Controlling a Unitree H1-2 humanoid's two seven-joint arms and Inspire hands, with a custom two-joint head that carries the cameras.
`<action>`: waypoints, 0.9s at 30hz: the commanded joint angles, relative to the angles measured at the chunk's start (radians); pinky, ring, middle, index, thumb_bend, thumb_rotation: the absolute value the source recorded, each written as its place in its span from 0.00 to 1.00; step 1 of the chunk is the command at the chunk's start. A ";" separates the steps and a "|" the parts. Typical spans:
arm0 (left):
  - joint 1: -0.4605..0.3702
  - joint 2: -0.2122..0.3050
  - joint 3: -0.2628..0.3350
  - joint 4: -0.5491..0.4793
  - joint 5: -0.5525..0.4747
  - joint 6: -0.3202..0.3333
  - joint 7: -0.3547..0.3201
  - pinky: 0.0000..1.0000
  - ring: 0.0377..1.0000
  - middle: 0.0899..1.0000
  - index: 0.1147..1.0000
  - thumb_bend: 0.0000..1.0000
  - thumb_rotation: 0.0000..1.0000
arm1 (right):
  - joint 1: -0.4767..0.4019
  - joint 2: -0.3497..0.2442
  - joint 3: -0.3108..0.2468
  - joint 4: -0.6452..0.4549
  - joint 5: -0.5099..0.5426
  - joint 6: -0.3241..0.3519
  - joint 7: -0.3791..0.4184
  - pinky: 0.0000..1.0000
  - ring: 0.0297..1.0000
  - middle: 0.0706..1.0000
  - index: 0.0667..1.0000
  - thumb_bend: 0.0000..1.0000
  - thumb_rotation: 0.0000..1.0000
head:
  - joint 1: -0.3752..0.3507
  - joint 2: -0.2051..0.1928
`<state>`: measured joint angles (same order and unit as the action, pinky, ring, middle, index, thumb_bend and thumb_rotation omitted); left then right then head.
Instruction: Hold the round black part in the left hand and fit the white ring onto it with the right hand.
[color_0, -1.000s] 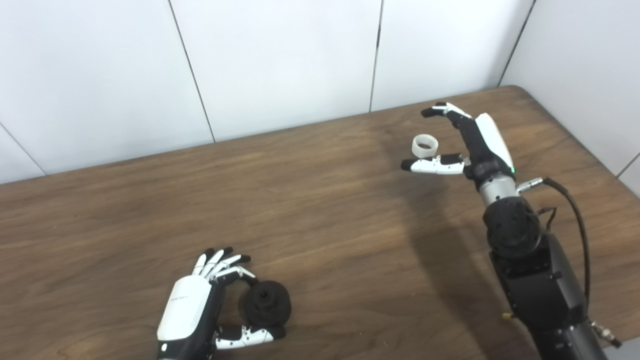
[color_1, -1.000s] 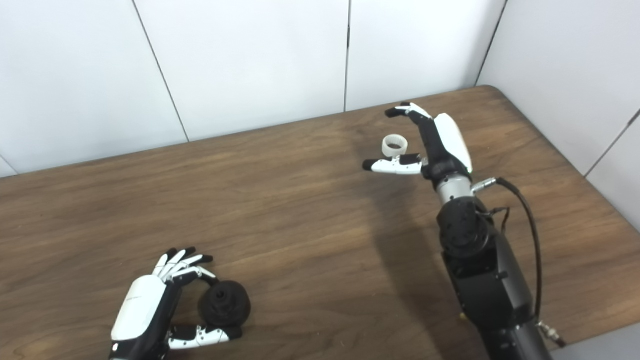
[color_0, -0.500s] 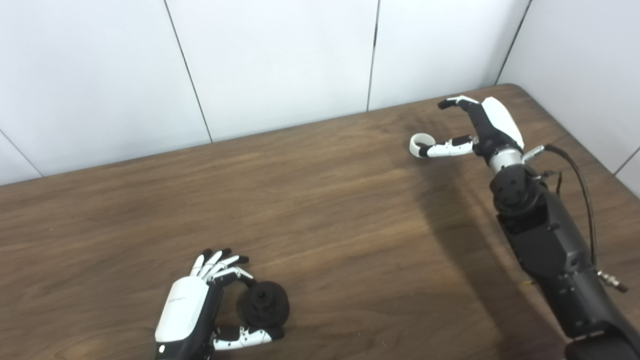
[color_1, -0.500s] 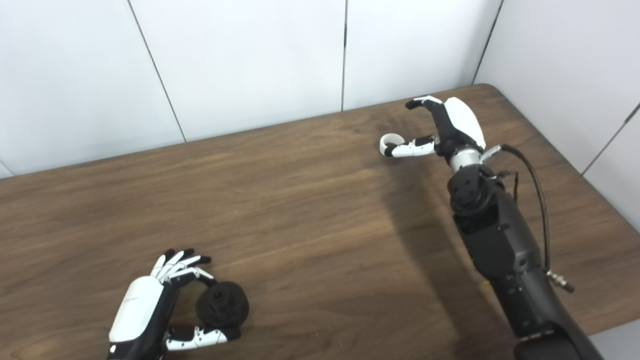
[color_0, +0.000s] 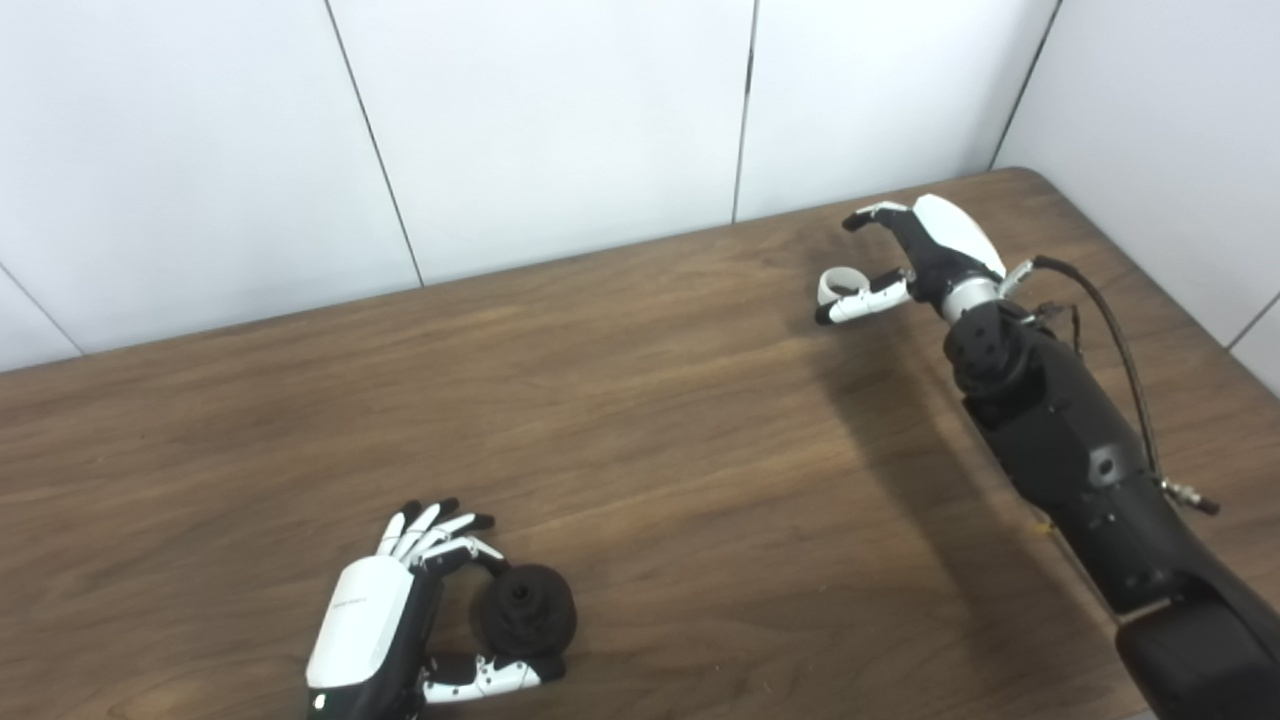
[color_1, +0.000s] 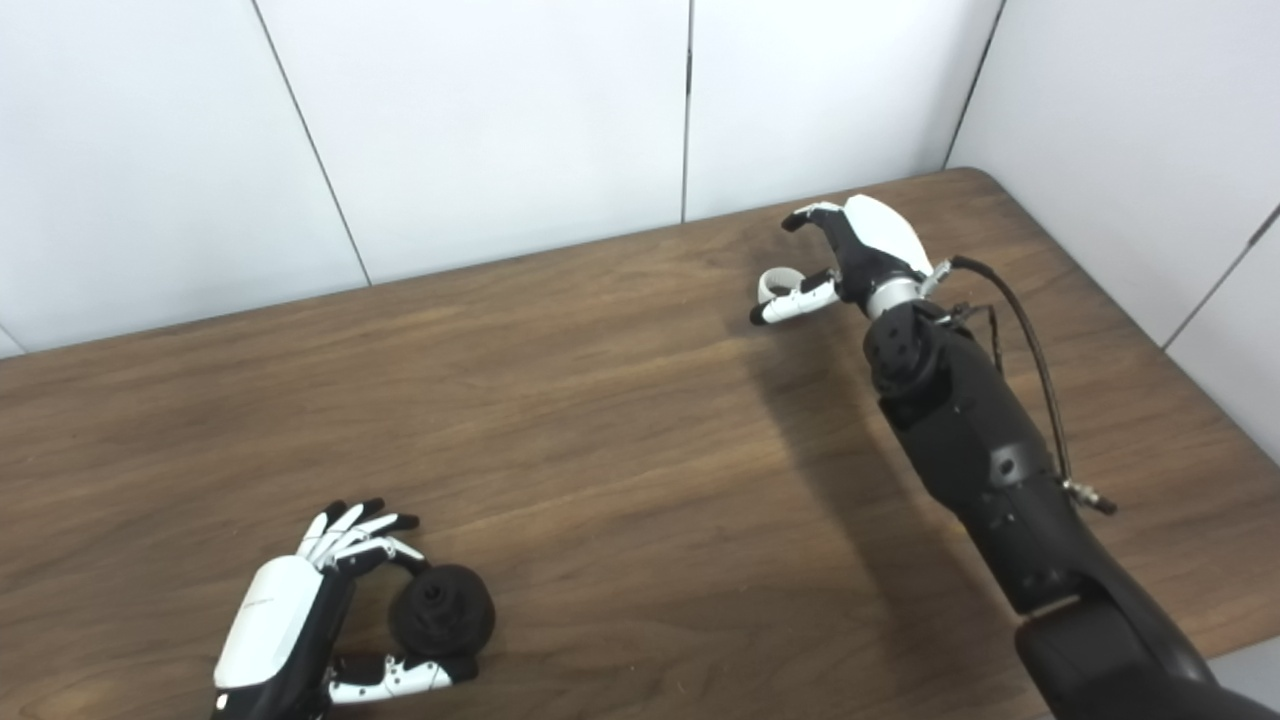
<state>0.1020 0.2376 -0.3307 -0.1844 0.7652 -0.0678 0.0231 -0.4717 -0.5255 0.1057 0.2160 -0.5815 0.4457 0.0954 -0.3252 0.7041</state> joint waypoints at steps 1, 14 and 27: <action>0.021 0.027 0.013 0.011 0.019 0.013 -0.013 1.00 0.92 0.79 0.42 0.52 0.06 | -0.064 -0.043 0.005 -0.009 -0.030 0.011 0.008 1.00 0.95 0.92 0.76 0.91 0.26 | -0.002 0.001; 0.028 0.021 0.017 -0.008 0.023 0.014 -0.022 1.00 0.92 0.79 0.42 0.52 0.06 | -0.106 -0.070 0.041 0.068 -0.086 0.018 0.081 1.00 0.97 0.94 0.74 0.92 0.25 | -0.002 0.007; 0.028 0.018 0.016 -0.014 0.027 0.023 -0.032 1.00 0.93 0.79 0.42 0.52 0.06 | -0.108 -0.082 0.053 0.092 -0.082 0.011 0.068 1.00 0.97 0.92 0.68 0.89 0.23 | -0.005 0.005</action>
<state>0.1150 0.2369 -0.3216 -0.1919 0.7655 -0.0725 0.0201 -0.5314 -0.5784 0.1667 0.3217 -0.6518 0.4641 0.1896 -0.3298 0.7087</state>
